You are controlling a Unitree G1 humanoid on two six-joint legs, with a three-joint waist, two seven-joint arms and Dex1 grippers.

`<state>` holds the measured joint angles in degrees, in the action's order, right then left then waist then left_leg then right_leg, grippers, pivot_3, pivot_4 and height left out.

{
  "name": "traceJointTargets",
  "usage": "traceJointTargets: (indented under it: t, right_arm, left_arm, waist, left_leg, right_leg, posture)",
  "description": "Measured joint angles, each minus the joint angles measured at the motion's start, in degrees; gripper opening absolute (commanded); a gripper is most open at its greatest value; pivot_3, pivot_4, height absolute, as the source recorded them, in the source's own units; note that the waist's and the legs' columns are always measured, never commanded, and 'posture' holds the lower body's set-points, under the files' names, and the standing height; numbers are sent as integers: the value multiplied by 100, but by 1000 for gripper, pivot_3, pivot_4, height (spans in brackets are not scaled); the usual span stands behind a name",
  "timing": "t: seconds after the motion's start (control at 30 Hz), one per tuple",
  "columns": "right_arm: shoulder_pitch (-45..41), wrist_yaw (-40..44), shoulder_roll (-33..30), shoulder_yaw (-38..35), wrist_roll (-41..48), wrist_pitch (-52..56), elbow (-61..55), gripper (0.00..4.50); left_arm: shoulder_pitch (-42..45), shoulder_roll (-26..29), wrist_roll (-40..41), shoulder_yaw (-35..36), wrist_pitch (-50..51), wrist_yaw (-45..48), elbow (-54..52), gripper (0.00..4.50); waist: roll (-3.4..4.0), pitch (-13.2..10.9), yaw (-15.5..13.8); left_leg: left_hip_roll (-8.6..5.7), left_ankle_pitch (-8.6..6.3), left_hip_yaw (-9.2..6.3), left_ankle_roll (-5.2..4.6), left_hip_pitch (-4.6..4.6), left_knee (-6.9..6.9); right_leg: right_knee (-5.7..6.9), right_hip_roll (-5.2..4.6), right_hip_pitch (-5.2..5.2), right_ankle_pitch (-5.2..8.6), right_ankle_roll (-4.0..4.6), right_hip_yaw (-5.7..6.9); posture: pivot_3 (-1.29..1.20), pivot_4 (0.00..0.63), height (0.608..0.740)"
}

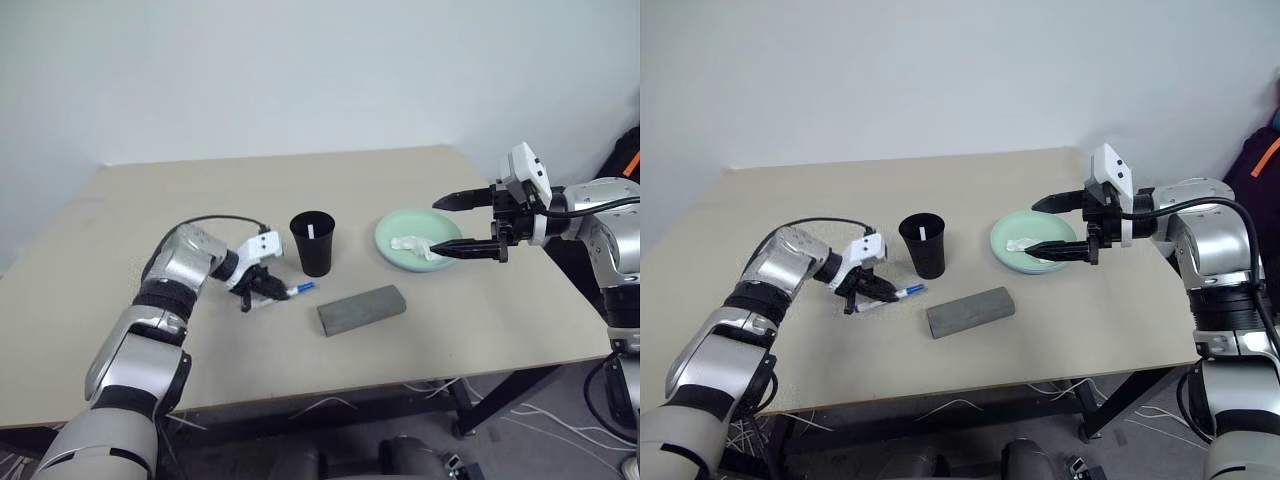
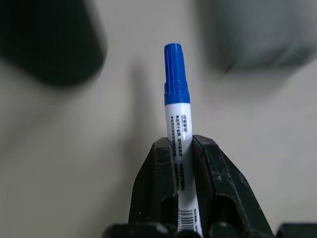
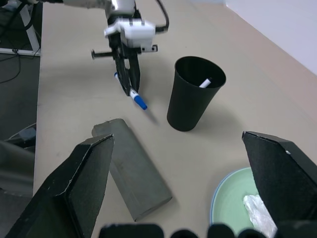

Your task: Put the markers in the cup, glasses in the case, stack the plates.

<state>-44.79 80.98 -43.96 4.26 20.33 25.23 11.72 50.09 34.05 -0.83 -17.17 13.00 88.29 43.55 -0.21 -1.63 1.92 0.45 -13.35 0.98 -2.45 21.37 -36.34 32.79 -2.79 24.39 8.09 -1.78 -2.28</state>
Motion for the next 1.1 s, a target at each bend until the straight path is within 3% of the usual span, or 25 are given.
traceJointTargets:
  t: [0.13, 0.27, 0.43, 0.63, 1.1]
  right_arm:
    - [0, -1, 3, 2, 0, 4, 3, 4500]
    - [-2, 2, 28, 8, 0, 6, 5, 4500]
    - [-3, 2, 36, 9, 0, 6, 3, 4500]
    - [0, -3, 34, 5, 2, 8, -1, 4500]
    - [10, -10, 32, 2, 26, 10, -15, 4500]
  left_arm:
    - [196, -50, 1190, 507, 1079, 343, -914, 83]
    - [1019, -616, 1702, 1361, 1237, -547, -699, 83]
    - [1398, -1051, 1595, 1860, 333, -2078, 417, 83]
    - [1249, -1372, 1306, 1882, -487, -2928, 1261, 83]
    - [875, -1556, 1181, 2080, -1149, -3538, 1783, 83]
  waist:
    - [2, 0, -2]
    - [3, 0, -18]
    - [4, 0, 19]
    - [4, -1, 15]
    - [2, -1, -21]
  left_leg:
    - [0, 0, -12, -2, 12, -14]
    - [-2, 1, -17, -3, 7, -32]
    - [-2, 0, -6, -3, -78, 5]
    - [0, 0, -12, -2, -70, 13]
    - [-3, -1, -13, 0, -63, 9]
  right_leg:
    - [-1, 2, 3, 0, 0, 7]
    - [-1, 2, -14, -1, -2, 9]
    - [-7, 2, -78, 0, -3, 2]
    - [-8, 12, -68, 0, -4, 0]
    - [-13, 8, -68, -5, -13, 1]
  posture:
    - [0, 0, 727]
    - [0, 0, 727]
    - [0, 0, 727]
    - [0, 0, 727]
    - [0, 0, 727]
